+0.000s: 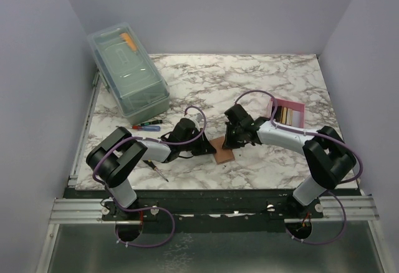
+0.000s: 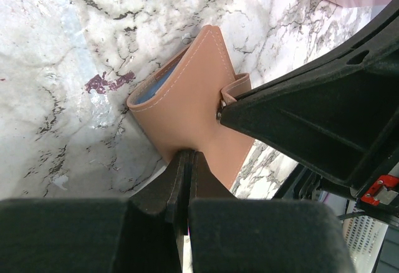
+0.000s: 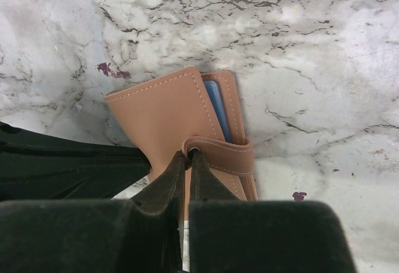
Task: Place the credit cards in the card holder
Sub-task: Close the card holder at the center of the board.
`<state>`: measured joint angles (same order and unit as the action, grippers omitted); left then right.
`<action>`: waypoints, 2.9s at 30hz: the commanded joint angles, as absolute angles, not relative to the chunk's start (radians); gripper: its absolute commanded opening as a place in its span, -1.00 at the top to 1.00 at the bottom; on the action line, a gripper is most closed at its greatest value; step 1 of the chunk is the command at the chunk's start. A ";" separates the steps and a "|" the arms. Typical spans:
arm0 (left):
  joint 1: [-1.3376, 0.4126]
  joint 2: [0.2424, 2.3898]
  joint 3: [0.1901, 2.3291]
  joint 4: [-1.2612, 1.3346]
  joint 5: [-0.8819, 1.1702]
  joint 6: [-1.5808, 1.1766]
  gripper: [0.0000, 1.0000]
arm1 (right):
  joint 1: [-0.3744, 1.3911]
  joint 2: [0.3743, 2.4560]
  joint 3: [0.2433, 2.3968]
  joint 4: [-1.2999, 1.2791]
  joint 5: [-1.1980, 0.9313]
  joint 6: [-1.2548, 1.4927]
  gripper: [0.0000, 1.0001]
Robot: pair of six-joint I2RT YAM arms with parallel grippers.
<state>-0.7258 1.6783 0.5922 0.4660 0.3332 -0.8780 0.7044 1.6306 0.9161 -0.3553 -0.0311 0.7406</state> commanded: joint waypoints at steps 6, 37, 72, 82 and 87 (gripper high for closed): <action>-0.744 1.691 0.563 0.410 0.299 -0.864 1.00 | 0.712 1.674 0.844 -0.305 -0.146 0.753 0.99; -0.744 1.682 0.577 0.410 0.326 -0.865 1.00 | 0.424 1.577 0.689 -0.160 -0.622 0.486 1.00; -0.744 1.690 0.591 0.410 0.347 -0.864 1.00 | 0.373 1.710 0.796 -0.197 -0.736 0.407 0.99; -0.746 1.693 0.593 0.411 0.348 -0.863 1.00 | 0.373 1.742 0.824 -0.248 -0.751 0.359 1.00; -0.746 1.696 0.592 0.411 0.348 -0.863 1.00 | 0.373 1.764 0.852 -0.278 -0.759 0.335 0.99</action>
